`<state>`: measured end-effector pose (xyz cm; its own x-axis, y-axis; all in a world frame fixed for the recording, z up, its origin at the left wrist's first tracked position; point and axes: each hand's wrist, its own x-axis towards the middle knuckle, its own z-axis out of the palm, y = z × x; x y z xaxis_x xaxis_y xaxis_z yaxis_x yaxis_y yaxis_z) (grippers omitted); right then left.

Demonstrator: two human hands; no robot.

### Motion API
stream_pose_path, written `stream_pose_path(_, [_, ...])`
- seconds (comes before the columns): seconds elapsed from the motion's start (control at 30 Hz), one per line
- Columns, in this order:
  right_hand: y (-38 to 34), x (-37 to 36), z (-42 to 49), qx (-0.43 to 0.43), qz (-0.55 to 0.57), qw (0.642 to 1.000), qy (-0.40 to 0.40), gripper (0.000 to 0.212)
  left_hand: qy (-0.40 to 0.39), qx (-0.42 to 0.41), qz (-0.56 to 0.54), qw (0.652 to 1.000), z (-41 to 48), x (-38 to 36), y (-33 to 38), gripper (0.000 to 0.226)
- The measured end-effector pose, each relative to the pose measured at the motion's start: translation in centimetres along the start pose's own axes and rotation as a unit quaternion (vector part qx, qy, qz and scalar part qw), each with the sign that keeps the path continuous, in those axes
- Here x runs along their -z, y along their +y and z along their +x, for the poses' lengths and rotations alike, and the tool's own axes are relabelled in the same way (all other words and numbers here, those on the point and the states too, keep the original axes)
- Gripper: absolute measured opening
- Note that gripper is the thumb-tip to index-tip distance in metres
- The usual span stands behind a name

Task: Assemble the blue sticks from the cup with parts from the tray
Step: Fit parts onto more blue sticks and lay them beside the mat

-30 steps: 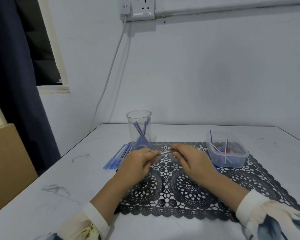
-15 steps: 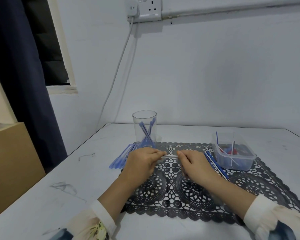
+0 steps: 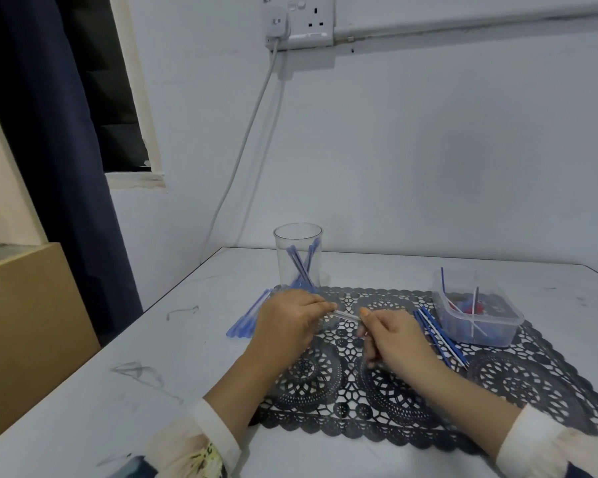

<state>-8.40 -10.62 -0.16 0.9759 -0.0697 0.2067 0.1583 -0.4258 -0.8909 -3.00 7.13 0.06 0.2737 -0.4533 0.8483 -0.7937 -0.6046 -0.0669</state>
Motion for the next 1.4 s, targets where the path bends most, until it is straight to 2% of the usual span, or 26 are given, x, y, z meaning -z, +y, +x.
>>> stream_pose_path(0.07, [0.5,-0.2,-0.2,0.119,-0.157,0.980,0.032,0.034,0.002,0.016,0.004,1.000,-0.1,0.2,-0.3,0.016])
stream_pose_path(0.13, [0.9,-0.3,-0.2,0.177,-0.214,0.960,0.029,0.028,0.005,0.048,-0.007,0.999,-0.2,0.4,-0.8,0.017])
stream_pose_path(0.23, [1.7,-0.6,0.3,0.159,-0.283,0.945,-0.031,0.044,0.032,0.126,-0.027,0.991,-0.3,1.0,-1.7,0.021])
stream_pose_path(0.3, [2.4,-0.9,0.4,0.125,-0.335,0.929,-0.100,0.072,0.071,0.176,-0.039,0.981,-0.1,1.4,-2.3,0.022])
stream_pose_path(0.37, [3.0,-1.0,0.4,0.107,-0.366,0.914,-0.139,0.107,0.113,0.263,-0.082,0.954,0.2,2.0,-2.9,0.021])
stream_pose_path(0.43, [3.3,-1.1,0.6,0.103,-0.399,0.898,-0.154,0.124,0.139,0.358,-0.110,0.917,0.3,2.3,-3.7,0.021])
stream_pose_path(0.57, [3.4,-1.3,1.0,0.111,-0.431,0.881,-0.160,0.129,0.143,0.468,-0.092,0.867,-0.6,2.8,-5.8,0.014])
stream_pose_path(0.73, [3.1,-1.3,0.9,0.108,-0.429,0.882,-0.163,0.131,0.070,0.552,-0.066,0.828,-2.1,2.1,-7.7,0.022])
stream_pose_path(0.87, [3.0,-1.2,0.8,0.104,-0.424,0.885,-0.163,0.131,-0.026,0.559,-0.051,0.827,-3.0,1.1,-8.6,0.023])
stream_pose_path(0.97, [2.9,-1.2,0.8,0.100,-0.417,0.888,-0.167,0.132,-0.067,0.545,-0.044,0.835,-3.3,0.6,-8.9,0.026])
stream_pose_path(1.1, [2.9,-1.1,0.7,0.098,-0.412,0.890,-0.170,0.131,-0.078,0.516,-0.048,0.852,-3.4,0.1,-9.1,0.019])
stream_pose_path(1.4, [2.8,-1.1,0.7,0.098,-0.409,0.891,-0.171,0.131,-0.102,0.523,-0.059,0.844,-3.7,-0.2,-9.4,0.026])
